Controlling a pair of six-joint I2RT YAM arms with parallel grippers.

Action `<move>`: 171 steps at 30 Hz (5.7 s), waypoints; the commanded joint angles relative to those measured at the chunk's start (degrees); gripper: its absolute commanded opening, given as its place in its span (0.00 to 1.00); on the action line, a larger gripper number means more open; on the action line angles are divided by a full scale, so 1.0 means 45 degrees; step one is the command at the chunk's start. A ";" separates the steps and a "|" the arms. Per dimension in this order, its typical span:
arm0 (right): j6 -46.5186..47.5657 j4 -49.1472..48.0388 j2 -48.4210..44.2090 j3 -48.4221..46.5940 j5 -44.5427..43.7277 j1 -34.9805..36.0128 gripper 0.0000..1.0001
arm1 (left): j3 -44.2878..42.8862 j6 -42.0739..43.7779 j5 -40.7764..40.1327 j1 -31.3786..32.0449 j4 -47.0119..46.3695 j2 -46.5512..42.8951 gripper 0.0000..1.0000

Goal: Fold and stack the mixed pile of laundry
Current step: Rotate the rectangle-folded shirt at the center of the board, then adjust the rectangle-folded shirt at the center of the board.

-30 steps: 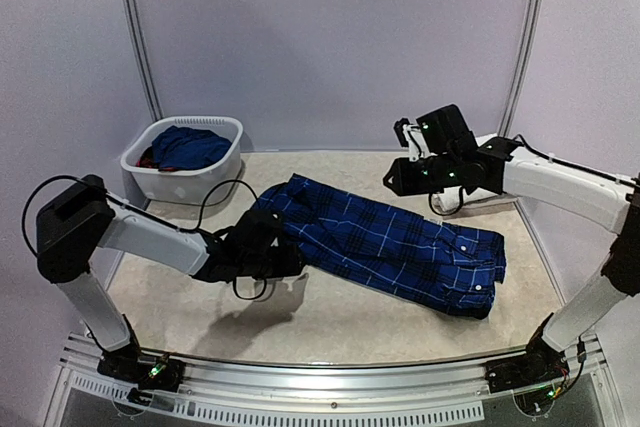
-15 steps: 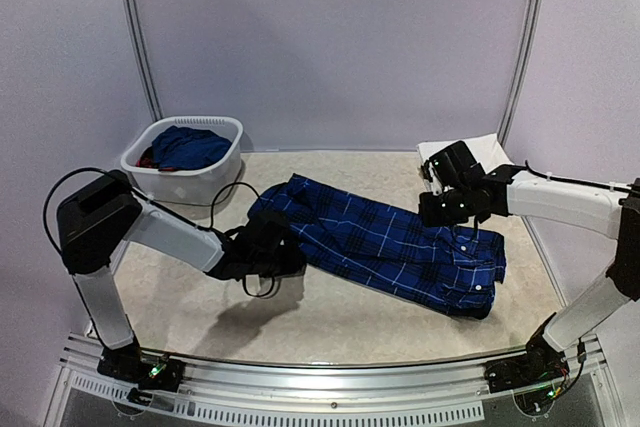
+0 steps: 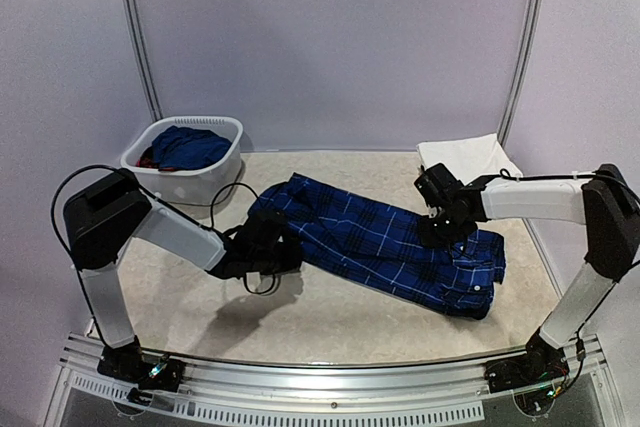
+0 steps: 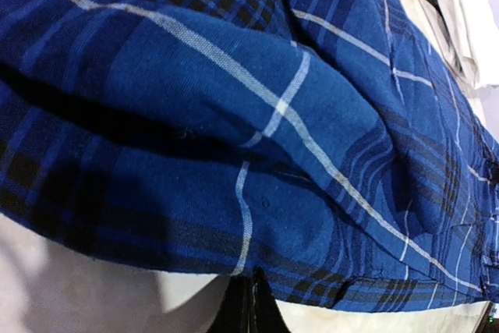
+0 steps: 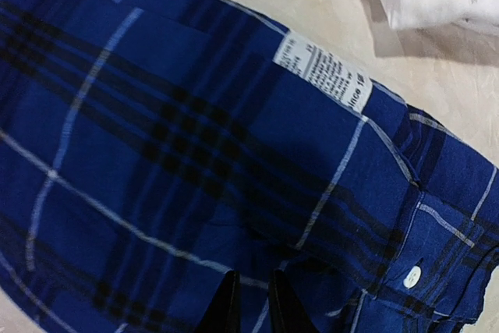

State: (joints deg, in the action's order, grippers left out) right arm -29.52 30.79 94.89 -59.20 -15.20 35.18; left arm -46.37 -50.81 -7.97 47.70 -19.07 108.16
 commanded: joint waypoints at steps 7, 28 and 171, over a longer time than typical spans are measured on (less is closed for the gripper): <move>-0.0677 0.0658 0.1494 -0.0518 -0.0431 -0.0044 0.12 | 0.0440 0.0241 0.0072 -0.0496 -0.0114 0.0063 0.00; -0.2280 0.1981 0.3831 -0.1673 0.0969 0.1490 0.04 | -0.0565 0.2256 0.0208 -0.1759 0.2448 -0.0735 0.00; -0.0295 -0.1214 -0.6621 0.3175 0.0940 0.1729 0.48 | -0.2619 2.5637 -0.5566 0.5781 0.5228 -0.0514 0.56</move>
State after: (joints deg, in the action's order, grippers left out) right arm -31.00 25.06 65.54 -45.63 -10.41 43.42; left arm -56.90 62.50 -34.44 75.94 4.91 104.47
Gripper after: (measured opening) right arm 0.482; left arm 0.564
